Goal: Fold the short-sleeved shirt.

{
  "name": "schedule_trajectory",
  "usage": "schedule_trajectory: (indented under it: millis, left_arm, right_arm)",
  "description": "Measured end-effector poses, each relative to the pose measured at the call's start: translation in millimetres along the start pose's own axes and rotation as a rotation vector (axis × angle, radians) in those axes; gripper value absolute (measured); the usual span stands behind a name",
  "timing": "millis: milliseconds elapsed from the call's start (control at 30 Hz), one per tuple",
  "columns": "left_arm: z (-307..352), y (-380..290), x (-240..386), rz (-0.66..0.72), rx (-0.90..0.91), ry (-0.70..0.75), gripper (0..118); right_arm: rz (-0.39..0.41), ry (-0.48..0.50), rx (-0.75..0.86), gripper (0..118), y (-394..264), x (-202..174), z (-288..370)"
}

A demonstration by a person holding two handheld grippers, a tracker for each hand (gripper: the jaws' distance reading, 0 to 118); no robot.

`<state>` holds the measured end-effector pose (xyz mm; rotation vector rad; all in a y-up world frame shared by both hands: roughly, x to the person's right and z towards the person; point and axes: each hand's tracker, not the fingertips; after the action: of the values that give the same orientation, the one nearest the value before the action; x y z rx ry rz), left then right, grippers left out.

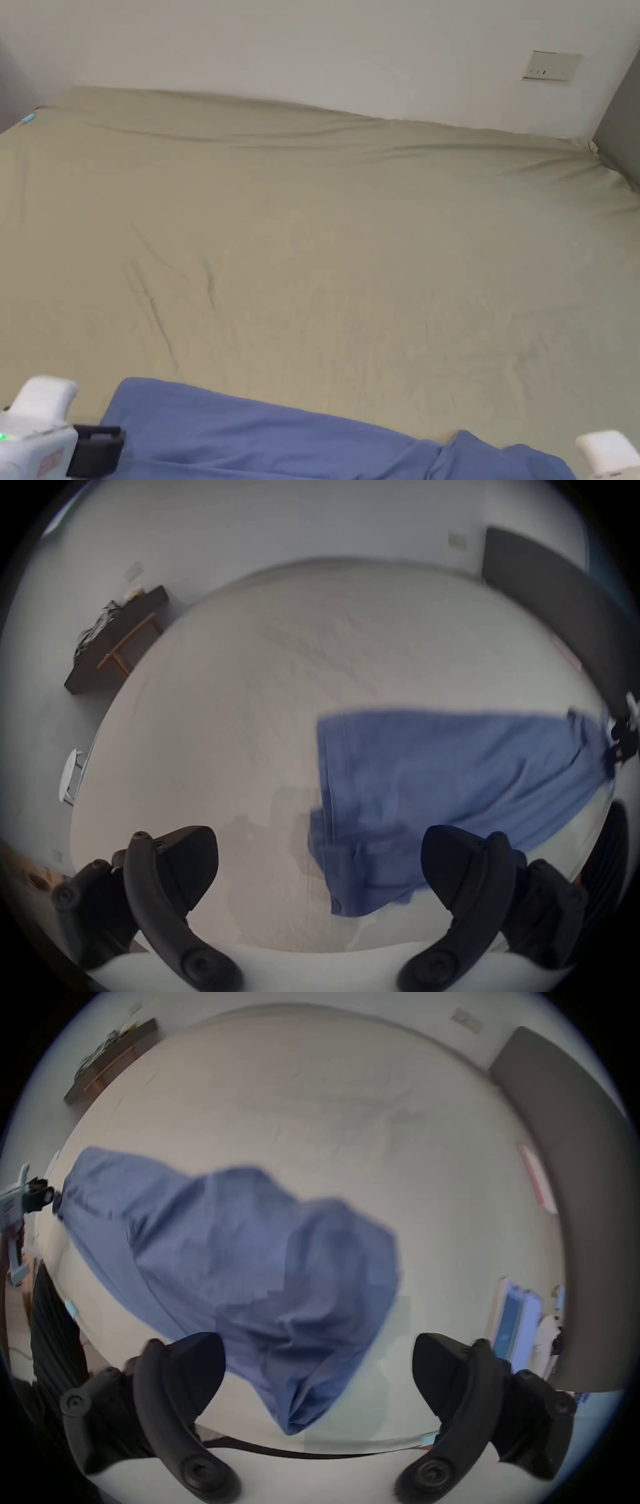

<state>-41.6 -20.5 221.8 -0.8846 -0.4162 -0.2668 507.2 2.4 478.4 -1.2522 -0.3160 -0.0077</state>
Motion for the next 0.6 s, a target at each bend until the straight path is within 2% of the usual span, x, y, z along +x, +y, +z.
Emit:
schedule_trajectory:
  millis: [133,200,300,433,467,533,600]
  left_arm:
    - [55,36,9,0.052,0.234,0.006,114]
    - [85,50,17,0.076,0.357,-0.006,114]
    - [128,66,35,0.115,0.538,-0.029,114]
    - [170,75,68,0.093,0.696,0.062,111]
    - [177,75,75,0.078,0.735,0.065,107]
    - [182,73,85,0.045,0.789,0.090,92]
    - [189,71,98,0.024,0.832,0.110,69]
  right_arm:
    - [0.011,-0.159,0.297,113,28,-10,72]
    - [-0.013,-0.193,0.470,113,34,-22,109]
    - [-0.060,-0.194,0.714,113,36,-49,160]
    - [-0.041,-0.233,0.909,113,33,-93,198]
    - [-0.028,-0.259,0.940,113,31,-103,203]
    - [-0.012,-0.321,0.985,112,30,-124,207]
    - [0.000,-0.284,1.001,112,28,-138,210]
